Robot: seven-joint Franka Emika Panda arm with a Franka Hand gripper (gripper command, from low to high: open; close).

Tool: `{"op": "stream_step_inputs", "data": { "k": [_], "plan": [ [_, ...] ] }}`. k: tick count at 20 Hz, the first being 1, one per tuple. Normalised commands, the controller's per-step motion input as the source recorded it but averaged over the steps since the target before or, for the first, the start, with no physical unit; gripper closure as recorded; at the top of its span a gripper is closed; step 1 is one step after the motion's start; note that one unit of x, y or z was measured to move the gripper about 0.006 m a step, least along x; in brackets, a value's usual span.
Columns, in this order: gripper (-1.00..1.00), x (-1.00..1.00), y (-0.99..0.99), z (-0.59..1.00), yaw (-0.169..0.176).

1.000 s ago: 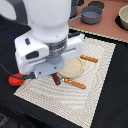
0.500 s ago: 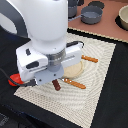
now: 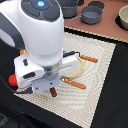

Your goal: Interact with the objects in diverse but meaningful ways.

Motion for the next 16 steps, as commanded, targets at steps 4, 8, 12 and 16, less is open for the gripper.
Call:
{"op": "stream_step_inputs", "data": {
  "k": [4, 8, 12, 16],
  "plan": [
    [-1.00, 0.03, -0.01, -0.34, 0.000],
    [-1.00, 0.00, -0.06, -0.20, 0.001],
    [-1.00, 0.02, -0.20, 0.76, 0.001],
    [-1.00, -0.02, -0.14, 1.00, 0.000]
  ]
}}
